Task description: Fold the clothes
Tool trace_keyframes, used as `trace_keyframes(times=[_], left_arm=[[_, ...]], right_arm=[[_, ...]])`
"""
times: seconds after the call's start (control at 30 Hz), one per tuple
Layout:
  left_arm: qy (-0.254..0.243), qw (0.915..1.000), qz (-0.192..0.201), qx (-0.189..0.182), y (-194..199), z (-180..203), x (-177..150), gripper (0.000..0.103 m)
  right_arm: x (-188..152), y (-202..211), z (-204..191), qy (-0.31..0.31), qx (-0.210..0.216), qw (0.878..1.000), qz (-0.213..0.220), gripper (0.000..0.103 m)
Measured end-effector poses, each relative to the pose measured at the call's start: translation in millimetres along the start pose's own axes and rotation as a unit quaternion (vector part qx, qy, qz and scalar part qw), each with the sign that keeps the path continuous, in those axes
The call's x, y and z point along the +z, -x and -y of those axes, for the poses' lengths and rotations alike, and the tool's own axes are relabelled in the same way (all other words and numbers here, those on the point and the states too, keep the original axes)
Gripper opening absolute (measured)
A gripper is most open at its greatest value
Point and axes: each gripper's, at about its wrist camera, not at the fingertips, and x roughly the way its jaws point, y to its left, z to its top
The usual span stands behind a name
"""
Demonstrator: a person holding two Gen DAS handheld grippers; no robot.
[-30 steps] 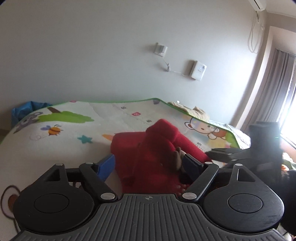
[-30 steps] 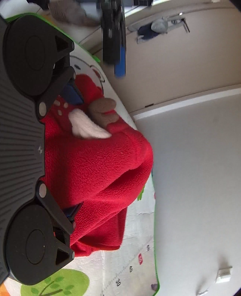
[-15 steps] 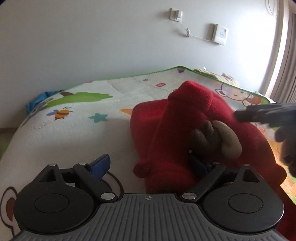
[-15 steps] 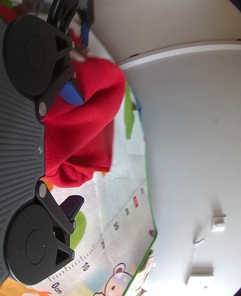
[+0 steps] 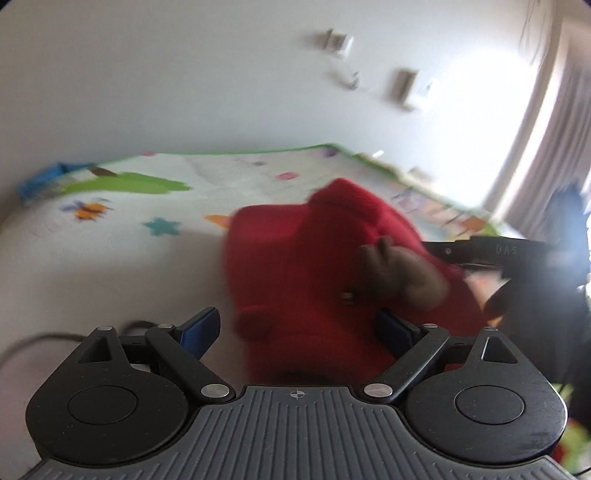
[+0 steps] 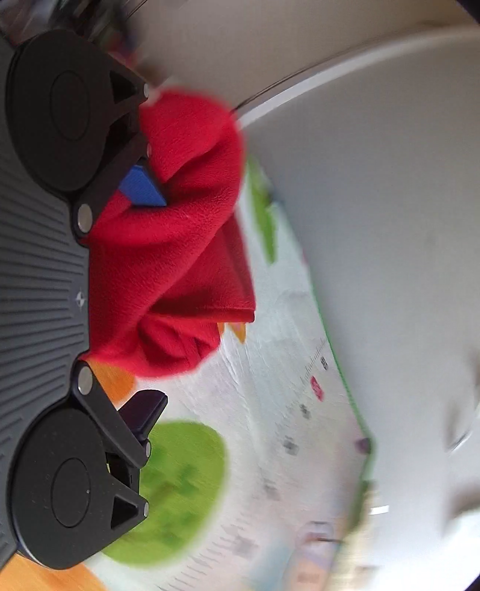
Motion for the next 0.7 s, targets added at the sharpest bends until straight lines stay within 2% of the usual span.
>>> trace_keyframes(times=[0.07,0.1,0.17,0.23,0.27,0.3,0.37,0.47,0.53,0.63,0.7], left_arm=[[0.001,0.9998,0.011,-0.017,3.0,4.2,0.5,0.094],[-0.001,0.9998,0.012,-0.017,1.9,6.2,1.6,0.089],[-0.001,0.9999,0.008,-0.014,-2.0,9.1,3.0,0.077],[0.0,0.9998,0.007,-0.02,-1.4,10.9,1.8,0.067],[0.0,0.9996,0.009,-0.026,1.9,12.2,0.4,0.064],[0.0,0.9992,0.008,-0.04,7.7,13.7,-1.0,0.057],[0.001,0.9974,0.004,-0.073,20.6,16.6,-3.8,0.055],[-0.01,0.9948,0.002,-0.102,44.5,22.9,-12.5,0.056],[-0.014,0.9966,0.0,-0.081,52.1,20.1,-17.2,0.06],[-0.009,0.9997,0.002,-0.02,56.5,6.0,-17.8,0.064],[0.019,0.9996,0.017,-0.011,62.3,-6.7,-8.4,0.064]], right_arm=[[-7.3,14.0,24.1,-0.084,0.051,0.995,0.006,0.103],[-12.7,16.7,32.6,-0.109,0.063,0.992,0.005,0.102],[-21.8,17.5,42.7,-0.133,0.08,0.988,-0.004,0.092],[-28.8,21.6,42.0,-0.131,0.094,0.987,-0.008,0.09],[-29.3,24.5,39.6,-0.124,0.096,0.988,-0.006,0.089],[-27.8,26.7,36.1,-0.115,0.098,0.989,-0.005,0.089],[-22.8,28.9,28.1,-0.092,0.099,0.991,-0.006,0.089],[-17.0,27.2,12.7,-0.042,0.092,0.995,-0.012,0.089],[-15.4,16.1,-3.5,0.002,0.081,0.997,-0.018,0.089],[-18.8,8.4,-30.3,0.079,0.047,0.995,-0.023,0.09],[-19.4,8.0,-42.1,0.115,0.033,0.993,-0.023,0.091]])
